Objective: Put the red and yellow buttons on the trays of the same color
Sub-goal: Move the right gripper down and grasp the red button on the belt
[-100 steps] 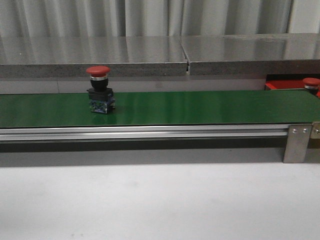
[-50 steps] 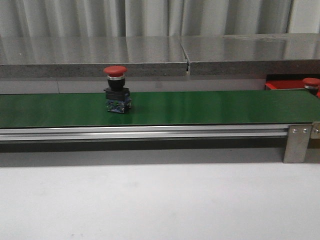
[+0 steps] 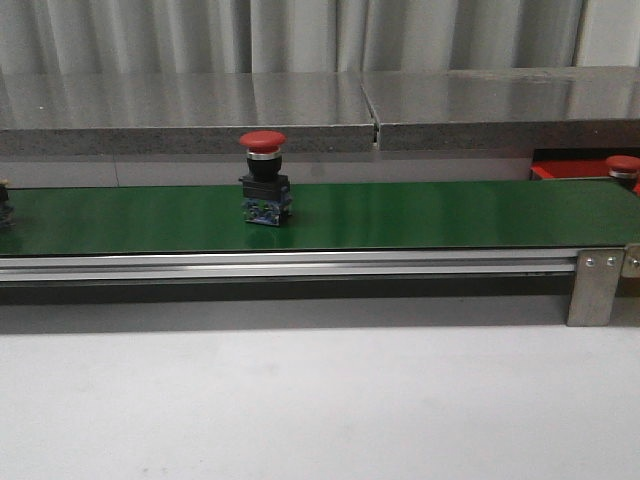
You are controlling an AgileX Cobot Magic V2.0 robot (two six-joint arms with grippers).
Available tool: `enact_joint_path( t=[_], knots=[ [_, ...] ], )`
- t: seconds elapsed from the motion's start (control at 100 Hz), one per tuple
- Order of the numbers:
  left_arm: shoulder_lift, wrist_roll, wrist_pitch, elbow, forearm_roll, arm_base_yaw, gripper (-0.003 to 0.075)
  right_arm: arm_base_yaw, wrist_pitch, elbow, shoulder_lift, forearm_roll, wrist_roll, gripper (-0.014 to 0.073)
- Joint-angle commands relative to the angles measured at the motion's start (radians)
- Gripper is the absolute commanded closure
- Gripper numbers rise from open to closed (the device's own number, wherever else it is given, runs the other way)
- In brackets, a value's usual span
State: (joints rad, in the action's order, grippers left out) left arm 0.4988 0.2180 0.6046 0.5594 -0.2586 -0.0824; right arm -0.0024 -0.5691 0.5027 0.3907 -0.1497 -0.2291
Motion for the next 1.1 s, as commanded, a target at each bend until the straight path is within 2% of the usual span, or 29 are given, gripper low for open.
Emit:
enact_joint_path(
  t=[0.0, 0.26, 0.35, 0.47, 0.65, 0.71, 0.94, 1.09],
  knots=[
    [0.002, -0.002, -0.069, 0.028, -0.015, -0.010, 0.0739, 0.033, 0.070, 0.068, 0.063, -0.008, -0.007, 0.0662],
    [0.002, -0.002, -0.068, 0.028, -0.015, -0.010, 0.0739, 0.137, 0.066, 0.231, 0.292, -0.008, -0.007, 0.0658],
    [0.002, -0.002, -0.068, 0.028, -0.015, -0.010, 0.0739, 0.157, 0.038, 0.310, 0.391, -0.008, -0.007, 0.0613],
    [0.002, -0.002, -0.068, 0.028, -0.015, -0.010, 0.0739, 0.202, -0.005, 0.420, 0.522, -0.008, -0.007, 0.0438],
    [0.002, -0.002, -0.068, 0.028, -0.015, -0.010, 0.0739, 0.282, -0.044, 0.592, 0.724, -0.008, -0.007, 0.0053],
    [0.002, -0.002, -0.068, 0.028, -0.015, -0.010, 0.0739, 0.300, -0.080, 0.654, 0.779, -0.008, -0.007, -0.0010],
    [0.004, -0.002, -0.068, 0.028, -0.015, -0.010, 0.0739, 0.345, -0.301, 0.935, 1.051, -0.008, -0.014, -0.0019],
    [0.004, -0.002, -0.068, 0.028, -0.015, -0.010, 0.0739, 0.349, -0.466, 1.099, 1.215, -0.020, -0.101, -0.0019]
  ],
)
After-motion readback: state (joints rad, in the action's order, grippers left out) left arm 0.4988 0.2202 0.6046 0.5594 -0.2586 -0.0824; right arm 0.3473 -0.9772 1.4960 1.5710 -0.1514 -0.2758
